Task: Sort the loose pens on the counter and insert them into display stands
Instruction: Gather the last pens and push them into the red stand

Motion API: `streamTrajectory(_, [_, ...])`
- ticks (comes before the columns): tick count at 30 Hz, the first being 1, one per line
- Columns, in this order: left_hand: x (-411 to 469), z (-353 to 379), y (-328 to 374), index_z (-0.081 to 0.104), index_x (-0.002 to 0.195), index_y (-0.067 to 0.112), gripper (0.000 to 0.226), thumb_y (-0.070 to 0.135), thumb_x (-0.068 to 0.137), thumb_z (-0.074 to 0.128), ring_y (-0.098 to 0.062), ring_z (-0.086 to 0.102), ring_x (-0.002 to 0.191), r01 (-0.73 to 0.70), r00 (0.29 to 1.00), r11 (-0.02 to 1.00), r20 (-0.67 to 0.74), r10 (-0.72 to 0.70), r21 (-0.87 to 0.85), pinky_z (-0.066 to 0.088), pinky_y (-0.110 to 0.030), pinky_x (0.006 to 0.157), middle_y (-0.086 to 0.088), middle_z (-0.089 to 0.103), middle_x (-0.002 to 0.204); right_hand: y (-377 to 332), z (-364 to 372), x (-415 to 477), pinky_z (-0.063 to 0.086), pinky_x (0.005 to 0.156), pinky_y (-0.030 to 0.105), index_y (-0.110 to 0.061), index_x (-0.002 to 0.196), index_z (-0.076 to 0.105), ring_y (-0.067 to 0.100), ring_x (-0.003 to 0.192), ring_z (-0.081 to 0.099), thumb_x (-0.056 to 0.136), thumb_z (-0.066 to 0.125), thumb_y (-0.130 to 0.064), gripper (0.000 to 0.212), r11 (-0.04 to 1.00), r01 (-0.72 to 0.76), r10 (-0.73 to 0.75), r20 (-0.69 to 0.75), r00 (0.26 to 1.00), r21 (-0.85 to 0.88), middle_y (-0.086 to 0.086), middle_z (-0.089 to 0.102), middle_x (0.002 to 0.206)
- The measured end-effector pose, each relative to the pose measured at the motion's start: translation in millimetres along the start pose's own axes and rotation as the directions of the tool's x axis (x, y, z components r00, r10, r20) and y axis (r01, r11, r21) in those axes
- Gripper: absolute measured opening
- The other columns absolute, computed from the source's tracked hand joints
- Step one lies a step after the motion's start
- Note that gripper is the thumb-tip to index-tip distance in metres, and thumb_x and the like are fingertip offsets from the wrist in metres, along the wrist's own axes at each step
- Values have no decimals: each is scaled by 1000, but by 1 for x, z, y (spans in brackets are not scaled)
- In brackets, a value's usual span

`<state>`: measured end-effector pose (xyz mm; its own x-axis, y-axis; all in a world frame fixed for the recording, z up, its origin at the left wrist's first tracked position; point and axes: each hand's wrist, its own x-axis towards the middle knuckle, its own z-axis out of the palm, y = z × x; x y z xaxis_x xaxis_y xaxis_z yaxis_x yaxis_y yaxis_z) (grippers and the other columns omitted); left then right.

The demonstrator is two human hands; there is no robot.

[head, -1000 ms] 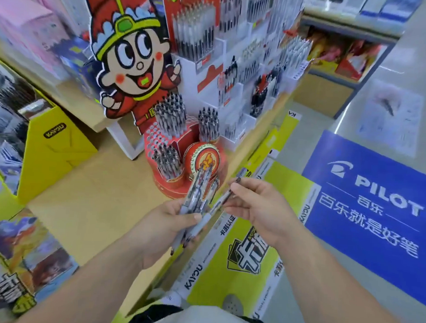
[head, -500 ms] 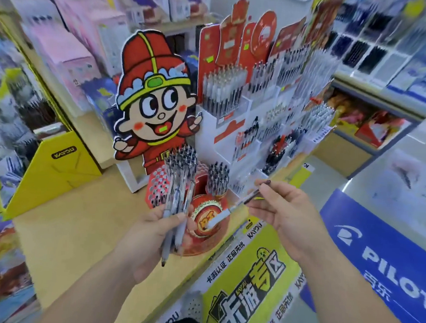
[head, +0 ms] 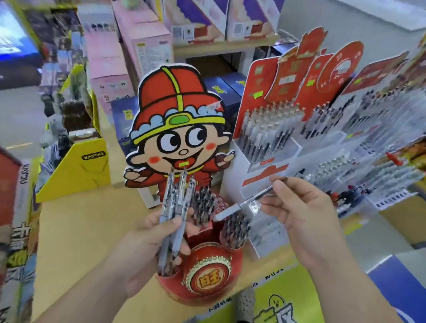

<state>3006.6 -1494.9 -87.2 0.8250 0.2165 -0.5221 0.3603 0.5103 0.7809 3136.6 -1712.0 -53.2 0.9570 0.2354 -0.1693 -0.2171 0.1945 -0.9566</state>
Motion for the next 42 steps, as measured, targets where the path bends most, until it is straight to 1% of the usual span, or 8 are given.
streamTrajectory(4, [3,15,1,64,118,1,29,15,94,57,-21,58,51,-49,981,996,-192,34,-75,49,-27,43,-21,71,86,-18,4,52,58,62,25,-15,90,76,28,75,69,87,68,-15,8,998,40,-32,169,985,-45,16,69,81])
streamTrajectory(9, [8,43,1,64,105,2,19,15,92,59,-20,60,50,-132,912,980,-405,61,-149,48,-33,53,-19,74,89,-30,15,104,59,68,27,-17,92,75,19,72,70,93,65,-5,15,980,134,-69,378,923,-147,5,72,72])
streamTrajectory(15, [3,53,-4,62,112,-5,25,14,97,59,-22,57,50,-185,818,952,-576,12,-243,46,-28,42,-16,71,77,-20,32,113,56,70,16,-32,91,73,7,75,72,91,71,-10,22,889,350,-137,555,820,-296,-12,75,77])
streamTrajectory(18, [2,42,-7,60,126,-3,36,17,96,60,-22,58,54,-195,800,951,-600,13,-239,47,-30,45,-18,72,93,-10,43,114,57,77,21,-41,89,72,5,79,71,90,73,-12,30,842,423,-169,581,796,-334,-19,75,81])
streamTrajectory(23, [5,23,-13,62,126,3,33,18,96,58,-23,58,56,-206,805,952,-592,34,-226,43,-33,51,-18,72,93,19,48,120,61,81,42,-34,99,74,10,82,72,87,74,-22,17,790,426,-132,556,821,-441,-12,76,86])
streamTrajectory(28, [10,13,-21,66,117,4,41,25,82,65,-26,58,60,-201,814,950,-581,25,-240,41,-39,58,-21,68,91,42,48,123,60,82,43,-38,103,72,12,82,72,88,74,-24,20,733,408,-61,544,837,-544,-12,74,85])
streamTrajectory(32, [15,8,-27,64,110,-2,30,19,90,62,-24,56,55,-174,835,952,-550,6,-253,44,-32,47,-19,63,87,54,49,125,60,81,41,-29,110,74,9,81,72,89,73,-26,22,685,419,-18,560,828,-596,-14,75,87])
streamTrajectory(42, [22,-1,-38,63,114,-3,24,11,96,55,-23,54,50,-177,814,947,-580,-12,-269,41,-37,55,-24,68,85,56,49,131,61,76,40,-27,115,74,8,82,72,93,65,-31,24,656,478,-36,607,794,-585,-17,74,87])
